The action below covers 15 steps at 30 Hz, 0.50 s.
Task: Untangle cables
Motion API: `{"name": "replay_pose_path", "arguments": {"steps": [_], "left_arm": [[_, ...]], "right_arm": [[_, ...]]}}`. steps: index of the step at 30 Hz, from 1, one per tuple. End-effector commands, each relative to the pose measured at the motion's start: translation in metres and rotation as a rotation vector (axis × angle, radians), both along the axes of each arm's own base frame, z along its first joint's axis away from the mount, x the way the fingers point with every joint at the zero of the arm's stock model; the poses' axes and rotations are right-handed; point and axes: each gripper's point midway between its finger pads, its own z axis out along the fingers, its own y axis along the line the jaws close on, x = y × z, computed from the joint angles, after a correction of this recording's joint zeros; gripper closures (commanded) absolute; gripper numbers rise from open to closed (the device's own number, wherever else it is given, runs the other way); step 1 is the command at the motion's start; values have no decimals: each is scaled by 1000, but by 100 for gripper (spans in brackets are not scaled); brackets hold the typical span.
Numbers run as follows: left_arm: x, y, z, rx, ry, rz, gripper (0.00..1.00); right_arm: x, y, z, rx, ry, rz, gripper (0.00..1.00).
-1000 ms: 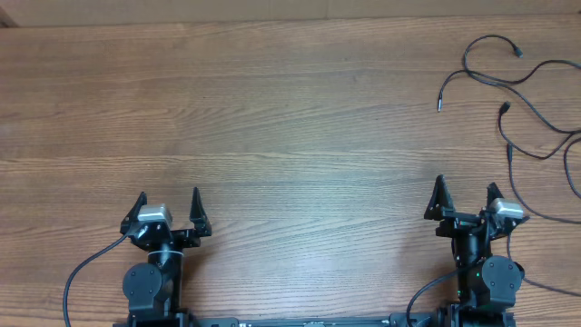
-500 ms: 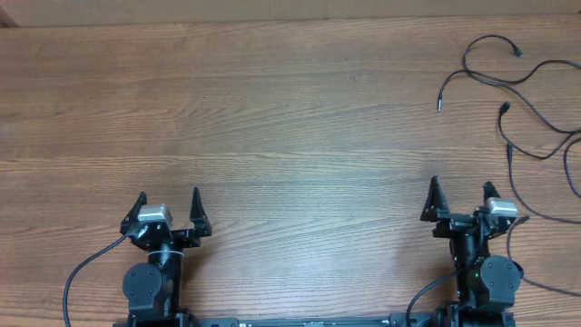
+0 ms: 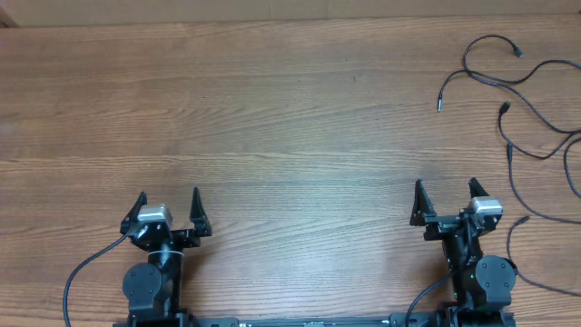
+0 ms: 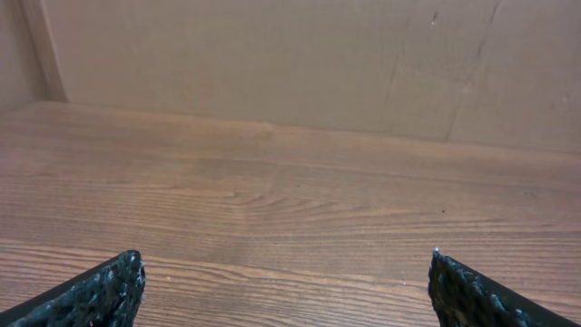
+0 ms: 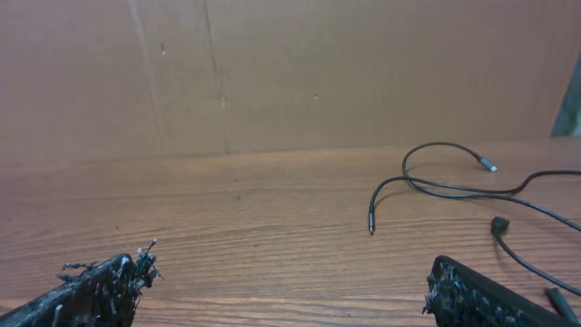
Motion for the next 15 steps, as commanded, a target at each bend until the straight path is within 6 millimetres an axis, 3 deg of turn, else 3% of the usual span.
{"name": "replay_pose_path", "arguments": {"steps": [1,10,15], "left_arm": [[0,2,0,12,-4,7,0],[0,2,0,12,-4,7,0],[0,2,0,12,-4,7,0]], "right_arm": [[0,2,-1,-12,-8,11,0],[0,2,-1,-33,-9,12,0],[-2,16,1,-29,-19,90,0]]}}
